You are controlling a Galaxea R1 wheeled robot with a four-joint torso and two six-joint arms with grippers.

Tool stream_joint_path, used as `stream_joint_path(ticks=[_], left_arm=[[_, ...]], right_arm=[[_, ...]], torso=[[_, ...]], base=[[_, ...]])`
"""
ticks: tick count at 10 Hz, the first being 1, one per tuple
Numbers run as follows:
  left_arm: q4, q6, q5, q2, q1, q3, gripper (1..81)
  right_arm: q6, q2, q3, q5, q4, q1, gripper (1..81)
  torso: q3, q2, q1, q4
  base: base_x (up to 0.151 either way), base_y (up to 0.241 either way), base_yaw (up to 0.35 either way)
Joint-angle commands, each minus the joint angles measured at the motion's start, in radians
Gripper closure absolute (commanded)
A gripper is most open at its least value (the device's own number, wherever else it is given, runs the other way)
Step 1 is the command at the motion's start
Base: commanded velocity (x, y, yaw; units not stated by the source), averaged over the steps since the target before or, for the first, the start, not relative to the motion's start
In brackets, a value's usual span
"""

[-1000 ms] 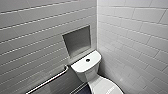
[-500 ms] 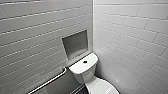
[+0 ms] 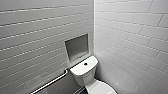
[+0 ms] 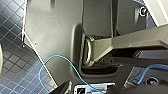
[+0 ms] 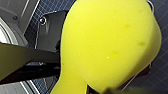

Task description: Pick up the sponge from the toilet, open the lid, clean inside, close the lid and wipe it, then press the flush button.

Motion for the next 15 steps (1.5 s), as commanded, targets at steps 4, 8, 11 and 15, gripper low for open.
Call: stream_joint_path(ticks=[4, 8, 11, 15], left_arm=[[0.004, 0.000, 0.071, 0.001, -0.030, 0.003, 1.0], [0.004, -0.001, 0.073, -0.001, -0.030, 0.001, 1.0], [0.003, -0.005, 0.073, -0.002, -0.028, -0.012, 1.0], [-0.001, -0.009, 0.077, 0.002, -0.010, -0.055, 1.0]], right_arm=[[-0.003, 0.020, -0.042, -0.070, -0.022, 0.007, 81.1], [-0.003, 0.095, -0.147, -0.071, -0.022, 0.007, 81.1], [-0.003, 0.169, -0.243, -0.073, -0.021, 0.004, 81.1], [0.011, 0.252, -0.359, -0.303, -0.004, 0.048, 81.1]], torso=[[0.045, 0.176, -0.114, 0.000], [0.126, 0.178, -0.118, 0.000], [0.124, 0.190, -0.124, 0.000], [0.187, 0.190, -0.127, 0.000]], base=[[0.000, 0.000, 0.000], [0.000, 0.000, 0.000], [0.000, 0.000, 0.000], [0.000, 0.000, 0.000]])
